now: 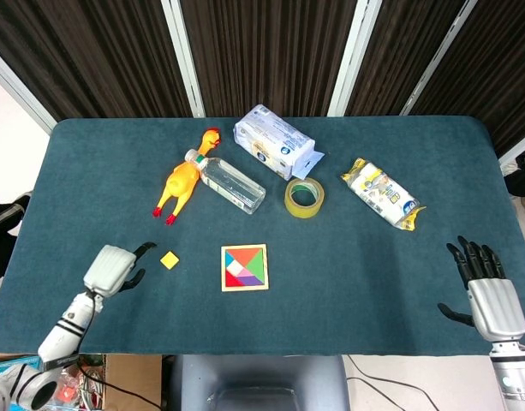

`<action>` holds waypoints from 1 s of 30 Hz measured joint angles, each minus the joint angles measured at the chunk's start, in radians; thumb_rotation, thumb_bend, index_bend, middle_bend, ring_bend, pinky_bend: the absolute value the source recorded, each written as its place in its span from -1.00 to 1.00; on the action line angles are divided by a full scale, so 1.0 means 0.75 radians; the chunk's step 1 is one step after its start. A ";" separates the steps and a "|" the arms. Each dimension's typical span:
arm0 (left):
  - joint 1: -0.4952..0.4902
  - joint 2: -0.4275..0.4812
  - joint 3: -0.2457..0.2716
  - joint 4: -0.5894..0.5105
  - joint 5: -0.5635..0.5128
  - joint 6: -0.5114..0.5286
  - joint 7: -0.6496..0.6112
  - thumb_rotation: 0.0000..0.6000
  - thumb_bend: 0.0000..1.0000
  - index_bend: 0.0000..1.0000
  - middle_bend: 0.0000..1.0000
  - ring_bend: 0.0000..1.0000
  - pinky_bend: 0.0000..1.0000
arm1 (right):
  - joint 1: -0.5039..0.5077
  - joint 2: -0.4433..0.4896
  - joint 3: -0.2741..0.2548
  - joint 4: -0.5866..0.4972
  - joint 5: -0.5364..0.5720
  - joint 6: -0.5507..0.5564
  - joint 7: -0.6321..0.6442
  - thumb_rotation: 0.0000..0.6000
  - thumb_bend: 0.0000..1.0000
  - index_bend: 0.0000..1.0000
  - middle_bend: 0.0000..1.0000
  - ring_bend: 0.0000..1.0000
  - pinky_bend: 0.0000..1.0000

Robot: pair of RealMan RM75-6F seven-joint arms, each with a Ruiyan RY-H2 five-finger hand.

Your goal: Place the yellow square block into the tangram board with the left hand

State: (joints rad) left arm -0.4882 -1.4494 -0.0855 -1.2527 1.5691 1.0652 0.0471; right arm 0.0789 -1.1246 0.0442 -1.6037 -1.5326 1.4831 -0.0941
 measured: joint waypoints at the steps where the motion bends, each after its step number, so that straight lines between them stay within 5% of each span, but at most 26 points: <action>1: -0.012 -0.008 0.000 0.006 -0.005 -0.016 0.003 1.00 -0.18 -0.45 1.00 1.00 1.00 | -0.001 0.001 0.000 0.000 0.000 0.002 0.004 1.00 -0.66 -1.00 -1.00 -1.00 -1.00; 30: -0.143 -0.196 0.066 0.264 -0.081 -0.148 0.159 1.00 -0.21 -0.35 1.00 1.00 1.00 | -0.003 0.000 -0.005 0.001 -0.011 0.001 0.003 1.00 -0.66 -1.00 -1.00 -1.00 -1.00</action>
State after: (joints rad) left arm -0.5952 -1.5963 -0.0361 -1.0544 1.5081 0.9540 0.1661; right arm 0.0769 -1.1243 0.0406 -1.6027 -1.5407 1.4835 -0.0919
